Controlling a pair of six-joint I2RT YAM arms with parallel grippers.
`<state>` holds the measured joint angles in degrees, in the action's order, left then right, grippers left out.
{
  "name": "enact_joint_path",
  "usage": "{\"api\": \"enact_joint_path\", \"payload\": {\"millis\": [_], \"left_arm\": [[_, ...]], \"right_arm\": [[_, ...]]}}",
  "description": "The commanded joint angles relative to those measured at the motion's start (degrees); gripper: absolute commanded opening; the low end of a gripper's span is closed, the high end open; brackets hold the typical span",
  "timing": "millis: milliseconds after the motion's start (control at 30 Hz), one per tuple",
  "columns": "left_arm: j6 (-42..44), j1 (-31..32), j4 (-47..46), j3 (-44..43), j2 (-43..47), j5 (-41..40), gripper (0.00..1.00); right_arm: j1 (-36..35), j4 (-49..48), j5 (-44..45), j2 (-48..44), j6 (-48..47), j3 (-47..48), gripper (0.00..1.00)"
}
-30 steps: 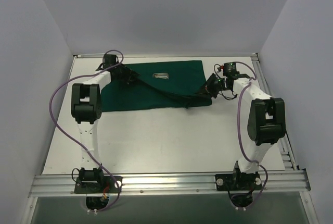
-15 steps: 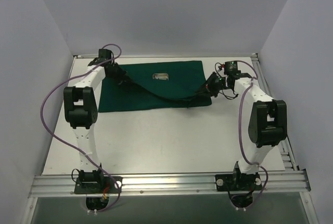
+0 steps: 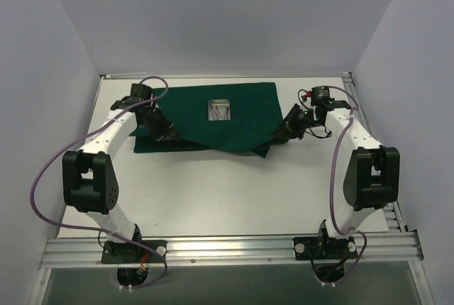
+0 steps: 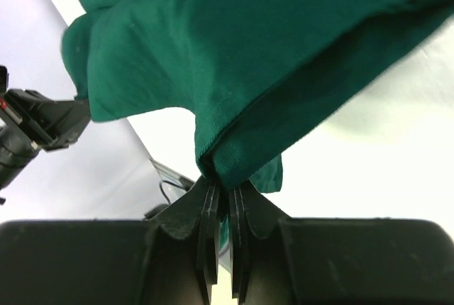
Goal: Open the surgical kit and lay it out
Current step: Open the surgical kit at the center of the board.
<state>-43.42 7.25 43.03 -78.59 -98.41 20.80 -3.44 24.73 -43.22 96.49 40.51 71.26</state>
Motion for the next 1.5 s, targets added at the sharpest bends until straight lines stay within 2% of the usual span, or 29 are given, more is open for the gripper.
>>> {"api": "enact_joint_path", "payload": {"millis": [0,267,467,633,900,967,1000,1100,1133,1233,1367,1400,1467], "left_arm": [[-1.75,2.59,3.29,6.84,7.70,-0.67,0.02],[-6.76,8.66,8.21,18.28,20.27,-3.74,0.02],[-8.87,9.80,12.77,26.10,26.60,-1.81,0.03],[-7.91,10.95,19.28,27.43,29.85,-2.69,0.08],[-10.28,11.04,20.51,31.91,33.19,0.55,0.10],[-11.25,11.21,20.78,32.62,33.81,1.00,0.13],[-11.60,11.21,20.44,33.32,33.99,2.13,0.19],[-11.87,11.21,19.82,34.82,33.46,2.84,0.41],[-11.52,11.21,19.38,34.73,32.85,3.19,0.47],[-10.38,11.30,18.67,33.68,31.80,4.51,0.63],[-9.84,11.48,19.46,28.24,33.45,5.57,0.63],[-10.10,11.39,19.20,25.35,34.24,5.57,0.62],[-9.93,11.30,18.06,22.00,35.66,4.09,0.56]], "right_arm": [[1.07,8.48,0.16,-5.08,-3.76,-2.62,0.00],[2.65,20.87,6.12,-4.82,-13.61,-3.24,0.00],[3.18,26.68,15.00,-7.19,-16.60,-3.67,0.00],[3.18,28.97,17.29,-9.30,-17.40,-7.01,0.00],[3.00,31.78,20.89,-12.46,-18.71,-12.20,0.00],[2.92,32.05,22.38,-12.81,-18.89,-13.25,0.01],[2.83,32.22,22.83,-12.82,-18.89,-13.60,0.01],[2.39,31.52,23.18,-12.73,-18.72,-15.19,0.09],[2.30,31.34,23.44,-12.81,-18.54,-15.63,0.23],[2.21,31.61,24.15,-12.73,-18.19,-15.37,0.39],[2.21,33.71,26.95,-12.46,-18.01,-8.62,0.48],[2.21,34.85,27.75,-12.46,-17.66,-4.86,0.56],[2.21,35.65,29.33,-12.38,-17.48,-1.23,0.63]]}}
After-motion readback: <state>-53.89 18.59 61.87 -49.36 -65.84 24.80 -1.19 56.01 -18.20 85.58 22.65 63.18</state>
